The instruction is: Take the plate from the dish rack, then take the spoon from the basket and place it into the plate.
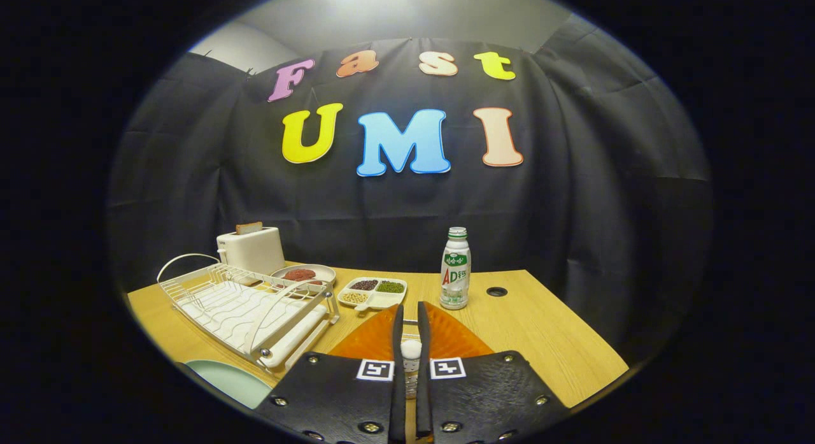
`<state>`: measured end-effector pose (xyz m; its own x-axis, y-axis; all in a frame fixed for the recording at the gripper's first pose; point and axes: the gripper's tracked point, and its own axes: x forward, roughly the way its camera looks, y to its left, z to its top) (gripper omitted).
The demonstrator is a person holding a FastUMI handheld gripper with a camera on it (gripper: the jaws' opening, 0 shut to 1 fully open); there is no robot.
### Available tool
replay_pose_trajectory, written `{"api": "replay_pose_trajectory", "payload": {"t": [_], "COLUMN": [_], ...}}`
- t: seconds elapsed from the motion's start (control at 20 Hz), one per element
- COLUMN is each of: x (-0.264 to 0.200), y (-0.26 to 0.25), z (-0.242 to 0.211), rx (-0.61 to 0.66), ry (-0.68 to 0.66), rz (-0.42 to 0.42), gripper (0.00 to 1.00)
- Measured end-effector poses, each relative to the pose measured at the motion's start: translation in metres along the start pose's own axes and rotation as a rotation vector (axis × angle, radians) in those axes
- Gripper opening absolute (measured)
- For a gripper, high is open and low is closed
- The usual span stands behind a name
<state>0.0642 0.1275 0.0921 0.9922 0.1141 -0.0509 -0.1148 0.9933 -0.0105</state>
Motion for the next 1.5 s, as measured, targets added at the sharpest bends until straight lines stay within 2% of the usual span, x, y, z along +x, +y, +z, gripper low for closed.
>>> {"api": "replay_pose_trajectory", "payload": {"t": [0.9, 1.15, 1.5], "x": [-0.076, -0.102, -0.128], "y": [0.002, 0.013, 0.031], "z": [0.138, 0.155, 0.144], "rx": [0.039, 0.096, 0.083], "ry": [-0.007, 0.008, 0.049], "rz": [-0.013, -0.002, 0.023], "gripper": [0.06, 0.06, 0.06]}}
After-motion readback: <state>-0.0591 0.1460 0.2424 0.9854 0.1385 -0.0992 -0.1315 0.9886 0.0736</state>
